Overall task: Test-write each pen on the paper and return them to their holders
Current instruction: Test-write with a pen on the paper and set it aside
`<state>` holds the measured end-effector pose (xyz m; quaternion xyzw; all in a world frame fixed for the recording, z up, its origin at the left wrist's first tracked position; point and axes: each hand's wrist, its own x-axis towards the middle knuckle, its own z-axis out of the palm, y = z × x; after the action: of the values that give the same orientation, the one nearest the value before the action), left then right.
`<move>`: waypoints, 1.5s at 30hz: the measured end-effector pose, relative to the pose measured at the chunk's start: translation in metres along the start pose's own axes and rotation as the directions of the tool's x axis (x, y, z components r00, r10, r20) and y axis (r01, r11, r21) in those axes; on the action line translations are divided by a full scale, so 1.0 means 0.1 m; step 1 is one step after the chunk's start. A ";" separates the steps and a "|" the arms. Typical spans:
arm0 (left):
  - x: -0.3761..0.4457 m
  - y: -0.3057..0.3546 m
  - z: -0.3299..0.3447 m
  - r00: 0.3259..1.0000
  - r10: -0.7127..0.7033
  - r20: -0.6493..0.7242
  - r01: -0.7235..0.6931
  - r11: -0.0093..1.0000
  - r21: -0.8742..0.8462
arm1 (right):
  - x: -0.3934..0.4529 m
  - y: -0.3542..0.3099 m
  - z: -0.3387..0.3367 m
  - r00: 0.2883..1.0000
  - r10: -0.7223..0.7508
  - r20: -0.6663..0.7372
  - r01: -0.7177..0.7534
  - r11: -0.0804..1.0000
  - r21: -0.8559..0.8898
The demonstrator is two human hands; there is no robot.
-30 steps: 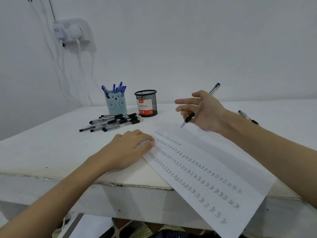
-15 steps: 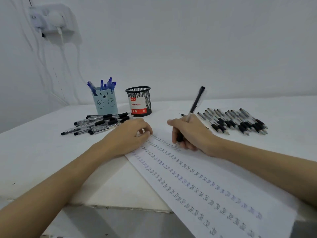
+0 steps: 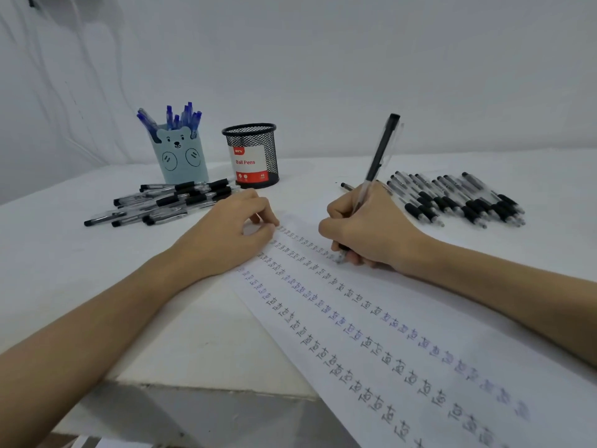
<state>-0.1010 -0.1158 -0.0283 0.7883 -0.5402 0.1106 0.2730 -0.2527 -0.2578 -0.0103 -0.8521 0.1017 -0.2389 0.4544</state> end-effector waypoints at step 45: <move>-0.02 0.02 0.01 1.000 -0.015 -0.007 0.015 1.000 0.017 | 0.04 0.02 0.02 0.997 0.027 -0.071 -0.025 0.999 0.024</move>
<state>-0.1036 -0.1155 -0.0290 0.7942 -0.5322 0.1158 0.2692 -0.2487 -0.2591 -0.0119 -0.8363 0.1261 -0.2642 0.4636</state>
